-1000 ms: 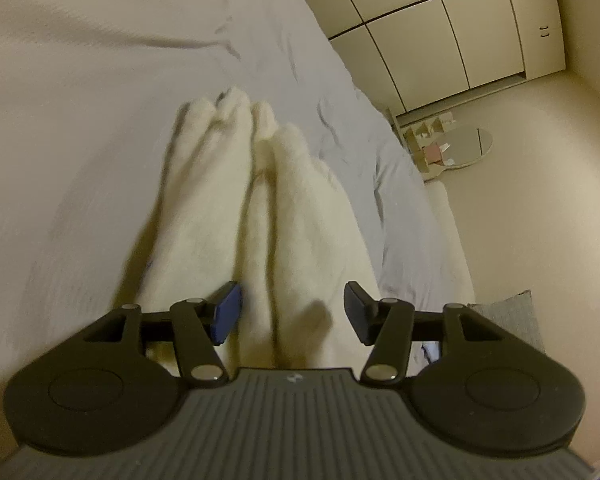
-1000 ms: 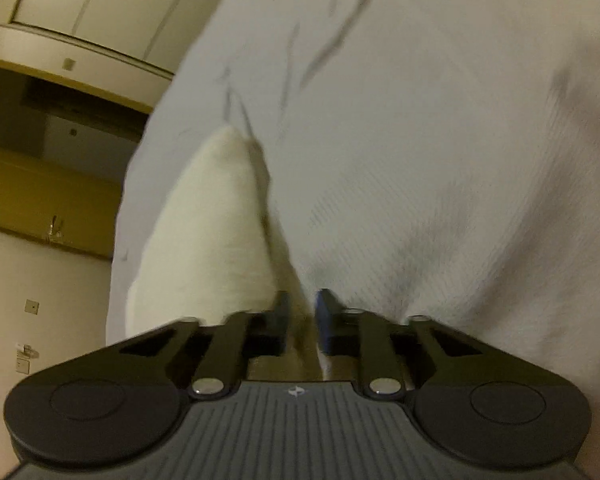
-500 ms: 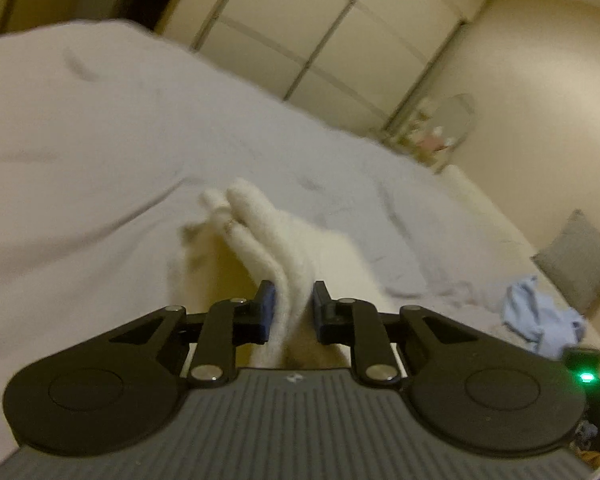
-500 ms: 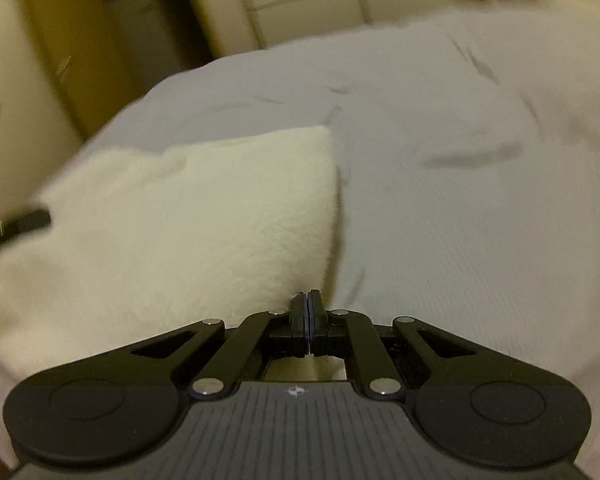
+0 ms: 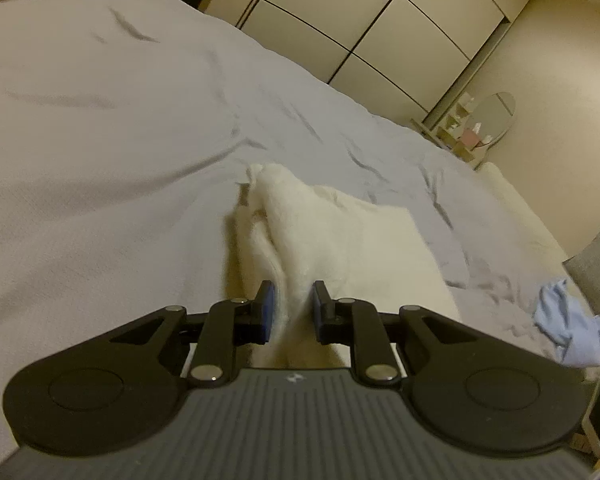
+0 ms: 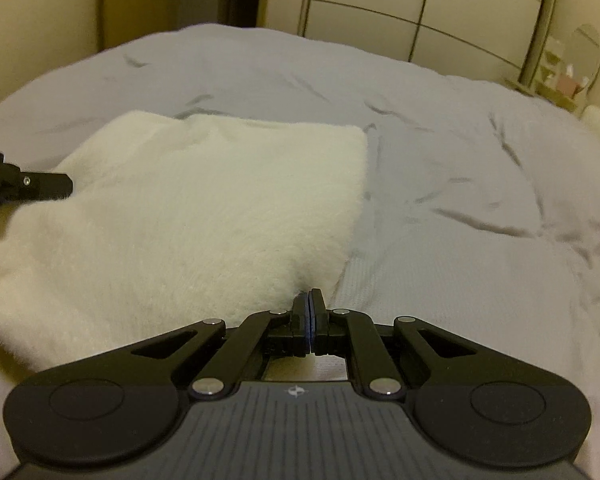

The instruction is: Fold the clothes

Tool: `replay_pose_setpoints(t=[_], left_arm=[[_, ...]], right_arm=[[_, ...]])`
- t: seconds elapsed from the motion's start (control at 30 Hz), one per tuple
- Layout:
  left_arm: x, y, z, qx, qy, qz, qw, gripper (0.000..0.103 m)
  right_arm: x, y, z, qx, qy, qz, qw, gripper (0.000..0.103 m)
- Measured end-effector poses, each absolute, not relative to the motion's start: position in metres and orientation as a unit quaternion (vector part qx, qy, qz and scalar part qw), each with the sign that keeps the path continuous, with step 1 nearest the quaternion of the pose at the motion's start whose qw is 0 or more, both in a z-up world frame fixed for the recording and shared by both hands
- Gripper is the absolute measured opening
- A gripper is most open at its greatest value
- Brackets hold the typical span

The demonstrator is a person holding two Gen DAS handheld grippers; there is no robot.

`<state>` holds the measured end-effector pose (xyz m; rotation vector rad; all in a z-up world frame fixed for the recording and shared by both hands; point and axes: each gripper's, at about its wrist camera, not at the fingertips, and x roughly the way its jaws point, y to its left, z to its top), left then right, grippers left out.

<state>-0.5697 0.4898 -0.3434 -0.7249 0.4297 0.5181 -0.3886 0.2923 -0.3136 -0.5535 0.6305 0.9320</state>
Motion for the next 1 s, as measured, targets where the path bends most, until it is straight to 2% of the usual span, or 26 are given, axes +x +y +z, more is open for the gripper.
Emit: replay_pose_setpoints(t=[0.1, 0.17, 0.2, 0.37, 0.47, 0.53, 0.67, 0.73, 0.87, 1.0], left_arm=[[-0.577, 0.480, -0.343, -0.350, 0.212, 0.262, 0.874, 0.016], [-0.579, 0.473, -0.333, -0.342, 0.210, 0.273, 0.874, 0.015], [-0.581, 0.467, -0.322, -0.329, 0.201, 0.277, 0.880, 0.011], [-0.586, 0.440, -0.284, -0.291, 0.177, 0.262, 0.903, 0.010], [-0.573, 0.430, -0.296, -0.272, 0.221, 0.258, 0.900, 0.011], [-0.568, 0.423, -0.311, -0.259, 0.245, 0.268, 0.895, 0.011], [-0.565, 0.412, -0.326, -0.229, 0.256, 0.292, 0.893, 0.014], [-0.563, 0.413, -0.325, -0.234, 0.260, 0.295, 0.889, 0.013], [-0.565, 0.399, -0.302, -0.223, 0.259, 0.308, 0.888, 0.010], [-0.573, 0.367, -0.284, -0.202, 0.244, 0.282, 0.906, 0.011]], right_arm=[[-0.397, 0.300, -0.321, -0.302, 0.264, 0.436, 0.806, 0.011], [-0.389, 0.299, -0.328, -0.291, 0.265, 0.445, 0.804, 0.011], [-0.383, 0.293, -0.326, -0.269, 0.275, 0.454, 0.804, 0.011], [-0.317, 0.248, -0.322, -0.033, 0.402, 0.492, 0.771, 0.010], [-0.293, 0.218, -0.330, 0.095, 0.454, 0.487, 0.740, 0.014], [-0.293, 0.206, -0.330, 0.129, 0.453, 0.487, 0.735, 0.017], [-0.310, 0.187, -0.330, 0.136, 0.426, 0.512, 0.734, 0.019], [-0.314, 0.197, -0.335, 0.094, 0.428, 0.516, 0.736, 0.019], [-0.312, 0.202, -0.330, 0.067, 0.435, 0.515, 0.736, 0.022], [-0.333, 0.184, -0.304, 0.053, 0.381, 0.543, 0.746, 0.022]])
